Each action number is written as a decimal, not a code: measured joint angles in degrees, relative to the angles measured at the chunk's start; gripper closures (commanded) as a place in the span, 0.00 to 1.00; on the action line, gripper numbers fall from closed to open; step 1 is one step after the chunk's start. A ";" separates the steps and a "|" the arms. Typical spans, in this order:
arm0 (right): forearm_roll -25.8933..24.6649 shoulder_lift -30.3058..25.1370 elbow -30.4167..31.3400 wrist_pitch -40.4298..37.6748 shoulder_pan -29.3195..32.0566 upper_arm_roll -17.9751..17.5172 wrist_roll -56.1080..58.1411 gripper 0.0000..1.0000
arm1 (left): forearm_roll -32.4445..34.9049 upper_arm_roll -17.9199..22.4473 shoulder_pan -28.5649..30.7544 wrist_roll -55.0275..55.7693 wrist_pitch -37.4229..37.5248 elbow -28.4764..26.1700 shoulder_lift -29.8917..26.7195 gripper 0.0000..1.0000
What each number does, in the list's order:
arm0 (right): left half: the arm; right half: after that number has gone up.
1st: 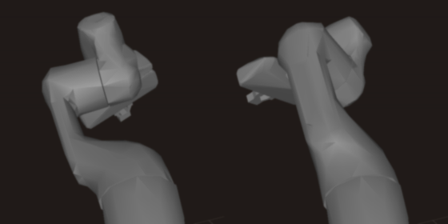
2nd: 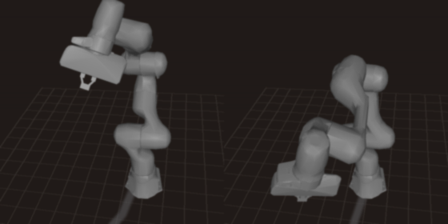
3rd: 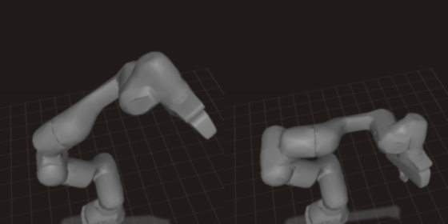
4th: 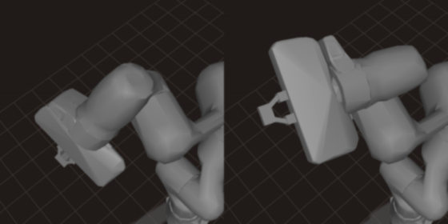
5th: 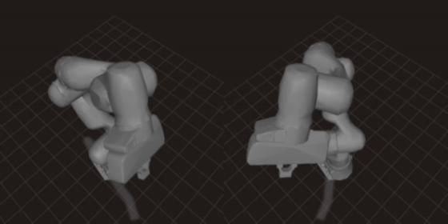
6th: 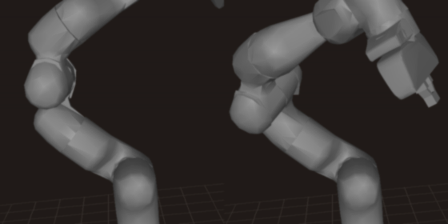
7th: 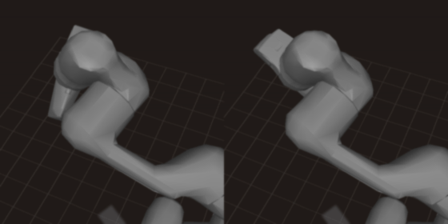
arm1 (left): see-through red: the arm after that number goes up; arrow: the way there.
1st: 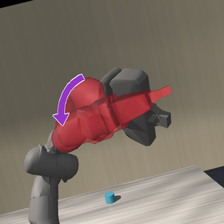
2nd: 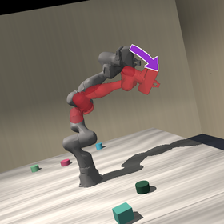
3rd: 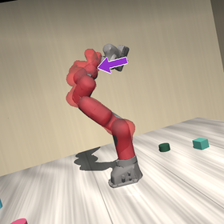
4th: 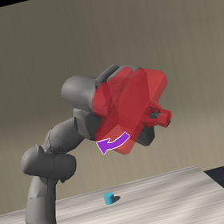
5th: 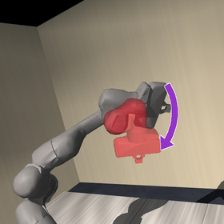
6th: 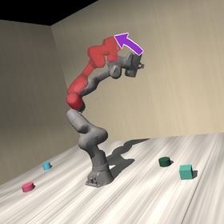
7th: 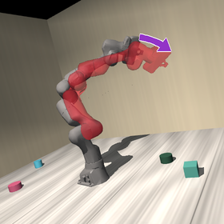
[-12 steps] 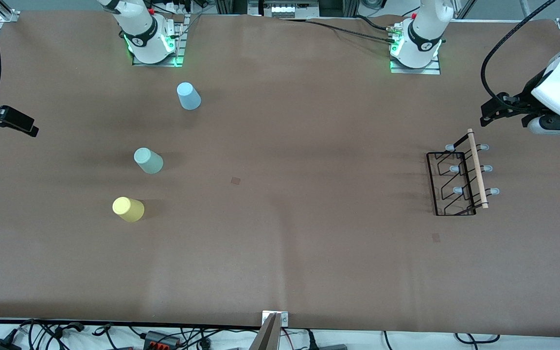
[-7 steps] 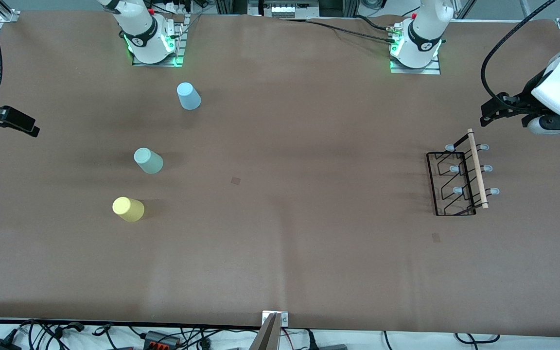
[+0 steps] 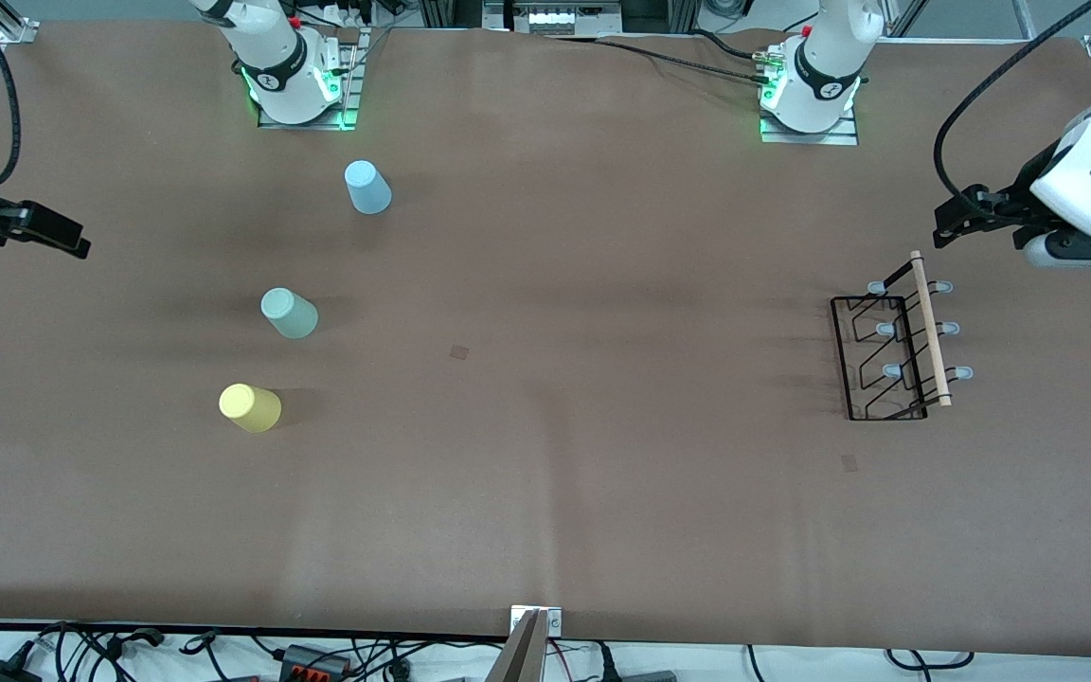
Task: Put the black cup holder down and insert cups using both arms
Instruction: 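Reach the left gripper to the rack while the right gripper approaches the teal cup, then grasp the rack's wooden rod with the left gripper while the right gripper lowers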
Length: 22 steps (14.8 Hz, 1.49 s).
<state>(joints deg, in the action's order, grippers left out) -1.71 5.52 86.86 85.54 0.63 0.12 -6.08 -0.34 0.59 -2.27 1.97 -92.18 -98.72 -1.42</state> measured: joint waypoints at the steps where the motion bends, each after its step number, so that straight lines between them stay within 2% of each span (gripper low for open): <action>1: 0.04 0.25 0.52 -0.78 -0.72 -0.08 0.00 0.00 | 0.00 -0.01 0.02 0.00 1.38 0.90 1.08 0.00; 5: 0.04 1.30 3.58 -1.19 -1.93 -0.15 0.07 0.00 | 0.02 0.01 0.32 -0.19 3.82 5.10 6.86 0.00; 8: 0.04 1.70 4.81 -1.18 -2.23 -0.15 2.96 0.00 | 0.40 0.11 2.66 -2.03 3.36 5.78 11.34 0.00; 11: 0.04 1.62 4.71 -1.19 -2.79 -0.16 3.75 0.00 | 4.64 0.12 3.77 -2.57 -0.12 5.08 15.33 0.00; 16: 0.64 1.86 5.90 -0.63 -2.94 -0.15 3.75 0.00 | 6.15 0.13 5.66 -3.36 -13.61 -4.08 16.37 0.00; 19: 1.39 2.01 10.86 7.00 -2.98 -0.14 3.75 0.00 | 6.23 0.09 6.33 -4.69 -22.73 -9.42 15.85 0.00; 22: 1.40 1.96 17.18 16.16 -2.98 -0.14 3.66 0.00 | 6.23 0.09 7.71 -6.39 -29.38 -14.27 15.72 0.13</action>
<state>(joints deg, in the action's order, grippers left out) -0.31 7.48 104.04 101.70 -2.35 -0.02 -2.42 5.89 0.67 5.43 -4.42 -121.56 -112.99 14.30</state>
